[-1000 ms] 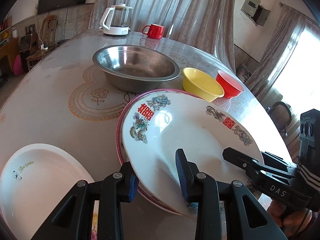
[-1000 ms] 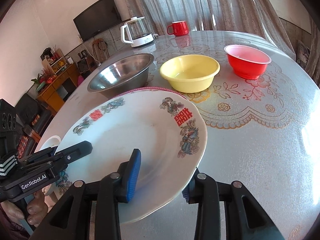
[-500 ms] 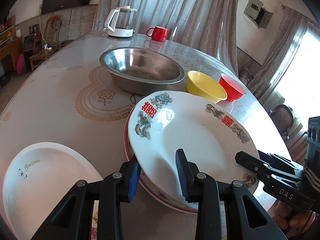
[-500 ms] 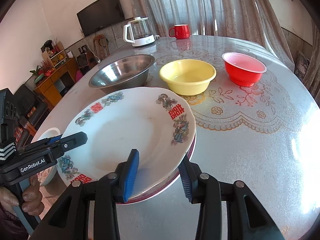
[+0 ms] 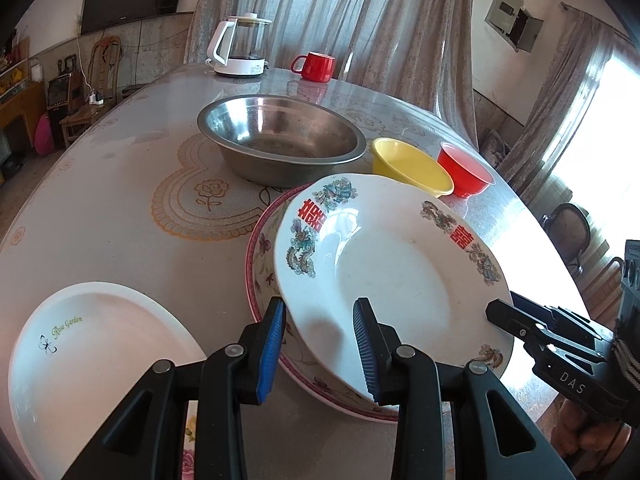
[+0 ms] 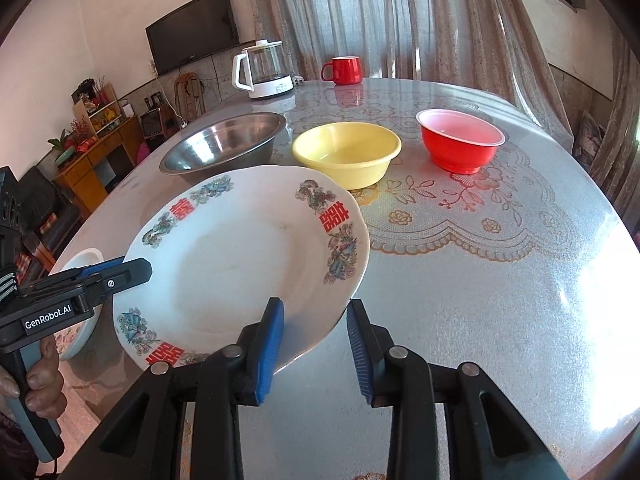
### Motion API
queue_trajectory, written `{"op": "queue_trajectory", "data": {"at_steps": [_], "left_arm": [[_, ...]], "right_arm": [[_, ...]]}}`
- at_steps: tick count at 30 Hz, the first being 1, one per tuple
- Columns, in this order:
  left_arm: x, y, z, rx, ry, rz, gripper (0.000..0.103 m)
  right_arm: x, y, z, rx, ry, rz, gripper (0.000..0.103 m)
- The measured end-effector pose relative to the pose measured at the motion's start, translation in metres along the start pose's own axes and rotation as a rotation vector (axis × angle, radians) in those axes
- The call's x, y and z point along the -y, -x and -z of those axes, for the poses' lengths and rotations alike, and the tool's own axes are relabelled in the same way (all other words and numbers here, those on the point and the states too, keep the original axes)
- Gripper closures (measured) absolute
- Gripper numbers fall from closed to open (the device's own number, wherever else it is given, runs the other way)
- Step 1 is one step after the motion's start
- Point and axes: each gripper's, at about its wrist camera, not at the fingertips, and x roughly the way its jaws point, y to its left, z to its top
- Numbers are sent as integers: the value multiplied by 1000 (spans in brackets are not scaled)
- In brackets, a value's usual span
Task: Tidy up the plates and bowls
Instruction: 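Open the left gripper and withdraw it from the stacked plates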
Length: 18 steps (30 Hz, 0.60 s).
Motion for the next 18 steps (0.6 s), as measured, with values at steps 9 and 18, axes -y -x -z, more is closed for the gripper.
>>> {"op": "queue_trajectory", "data": {"at_steps": [9,18], "left_arm": [[-1,8,-1,37,-13,-38,63],[-3,7,0,30,-9,-53,63]], "right_arm": [[-14,-2,-1,10,67,26,71],[-21,-2,-1,15,113,75,71]]}}
